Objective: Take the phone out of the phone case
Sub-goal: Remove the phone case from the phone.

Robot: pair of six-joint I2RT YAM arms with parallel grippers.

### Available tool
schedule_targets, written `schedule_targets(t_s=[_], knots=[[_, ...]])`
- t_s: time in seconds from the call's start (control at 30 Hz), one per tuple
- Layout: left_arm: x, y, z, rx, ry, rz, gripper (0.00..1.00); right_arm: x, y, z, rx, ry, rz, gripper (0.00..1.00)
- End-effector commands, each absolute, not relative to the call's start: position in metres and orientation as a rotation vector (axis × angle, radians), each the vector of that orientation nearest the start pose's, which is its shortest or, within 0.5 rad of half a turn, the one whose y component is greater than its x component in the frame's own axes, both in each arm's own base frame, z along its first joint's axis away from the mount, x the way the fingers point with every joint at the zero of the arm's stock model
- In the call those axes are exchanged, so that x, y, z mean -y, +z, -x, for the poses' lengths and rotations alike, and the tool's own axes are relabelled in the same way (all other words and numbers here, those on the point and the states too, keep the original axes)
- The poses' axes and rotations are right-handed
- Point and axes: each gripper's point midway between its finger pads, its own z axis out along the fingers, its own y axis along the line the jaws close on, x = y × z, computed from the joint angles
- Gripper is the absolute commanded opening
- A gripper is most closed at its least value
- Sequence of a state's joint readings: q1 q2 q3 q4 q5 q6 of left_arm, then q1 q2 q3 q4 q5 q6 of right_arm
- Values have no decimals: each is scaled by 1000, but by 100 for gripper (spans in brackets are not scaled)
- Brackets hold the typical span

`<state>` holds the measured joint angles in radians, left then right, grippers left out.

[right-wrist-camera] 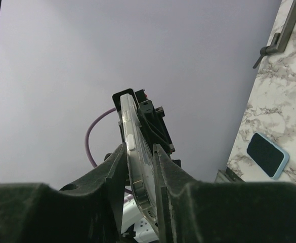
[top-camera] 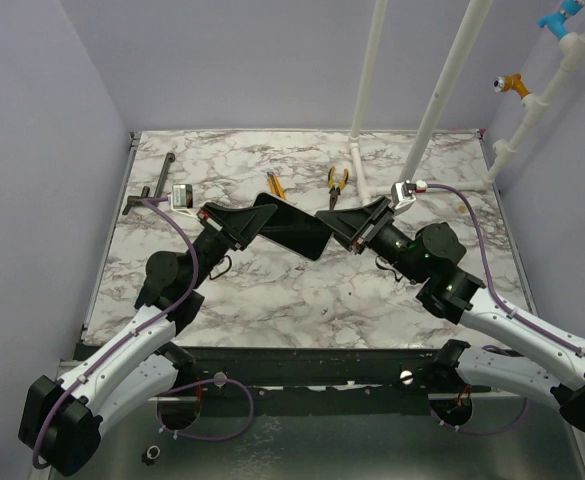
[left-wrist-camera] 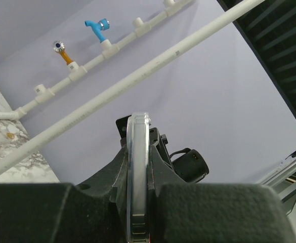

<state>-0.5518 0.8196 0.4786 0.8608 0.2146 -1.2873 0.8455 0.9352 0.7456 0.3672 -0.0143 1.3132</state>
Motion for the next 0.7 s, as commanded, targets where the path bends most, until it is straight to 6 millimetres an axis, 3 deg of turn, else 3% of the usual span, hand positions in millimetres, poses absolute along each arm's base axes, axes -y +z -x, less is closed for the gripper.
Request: schedule_targets(t_s=[0.0,0.17,0.3,0.67], knots=[[214,410,-214,-1126,-1777,252,0,-299,379,-201,-1580,1799,-349,23],[215,405,-216,-1140,-1777,261,0,-298,389,-195,-1524,1876,-346,10],[218,396,-221,-1171,-1783,287,0,-295,407,-186,-1397,2000,-325,1],[231,365,-239,-1274,-1877,425,0,-278,457,-159,-1024,2246,-192,1]])
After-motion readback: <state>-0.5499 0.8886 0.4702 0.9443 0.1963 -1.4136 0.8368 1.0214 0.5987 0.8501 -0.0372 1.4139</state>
